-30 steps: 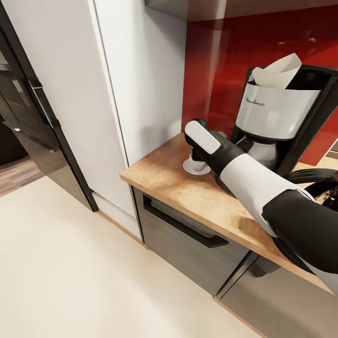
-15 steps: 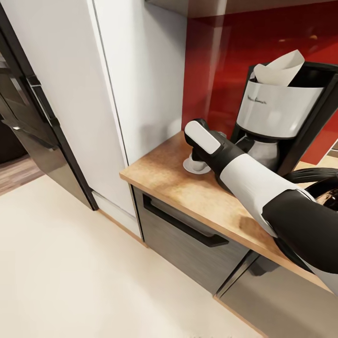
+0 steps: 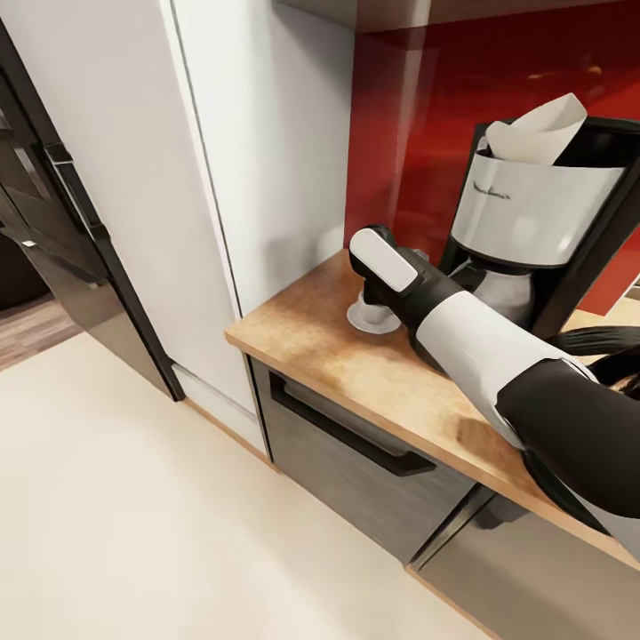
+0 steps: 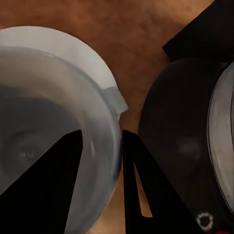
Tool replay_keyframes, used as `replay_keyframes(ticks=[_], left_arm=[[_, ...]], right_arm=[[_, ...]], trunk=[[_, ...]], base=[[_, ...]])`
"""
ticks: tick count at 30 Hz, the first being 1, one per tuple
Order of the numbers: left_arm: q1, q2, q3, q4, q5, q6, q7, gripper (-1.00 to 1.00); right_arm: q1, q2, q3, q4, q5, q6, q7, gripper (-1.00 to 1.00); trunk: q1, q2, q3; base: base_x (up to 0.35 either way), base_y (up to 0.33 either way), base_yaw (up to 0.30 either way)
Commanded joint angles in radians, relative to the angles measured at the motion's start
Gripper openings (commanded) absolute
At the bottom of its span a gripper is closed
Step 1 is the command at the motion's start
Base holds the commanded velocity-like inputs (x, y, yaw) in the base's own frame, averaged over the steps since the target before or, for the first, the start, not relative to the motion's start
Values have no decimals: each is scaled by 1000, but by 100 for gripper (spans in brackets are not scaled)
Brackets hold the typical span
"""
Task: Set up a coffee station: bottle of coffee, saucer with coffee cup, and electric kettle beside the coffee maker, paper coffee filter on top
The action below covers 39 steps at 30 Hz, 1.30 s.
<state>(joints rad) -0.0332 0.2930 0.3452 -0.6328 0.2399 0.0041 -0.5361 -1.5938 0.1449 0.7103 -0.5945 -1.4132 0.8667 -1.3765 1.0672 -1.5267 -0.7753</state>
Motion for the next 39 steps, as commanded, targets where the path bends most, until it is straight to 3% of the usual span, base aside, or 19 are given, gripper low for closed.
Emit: replay_keyframes(ticks=[1, 17, 39], left_arm=[[-1, 0, 2, 1, 5, 0, -5, 100], [-1, 0, 2, 1, 5, 0, -5, 100], [-1, 0, 2, 1, 5, 0, -5, 100]], right_arm=[[-2, -1, 6, -1, -10, 9, -9, -100], [-2, -1, 5, -1, -10, 9, -9, -100], [-1, -1, 5, -1, -10, 9, -9, -100]], trunk=[[0, 0, -1], [0, 0, -2], [0, 0, -21]], base=[[30, 0, 0], [20, 0, 0], [0, 0, 0]])
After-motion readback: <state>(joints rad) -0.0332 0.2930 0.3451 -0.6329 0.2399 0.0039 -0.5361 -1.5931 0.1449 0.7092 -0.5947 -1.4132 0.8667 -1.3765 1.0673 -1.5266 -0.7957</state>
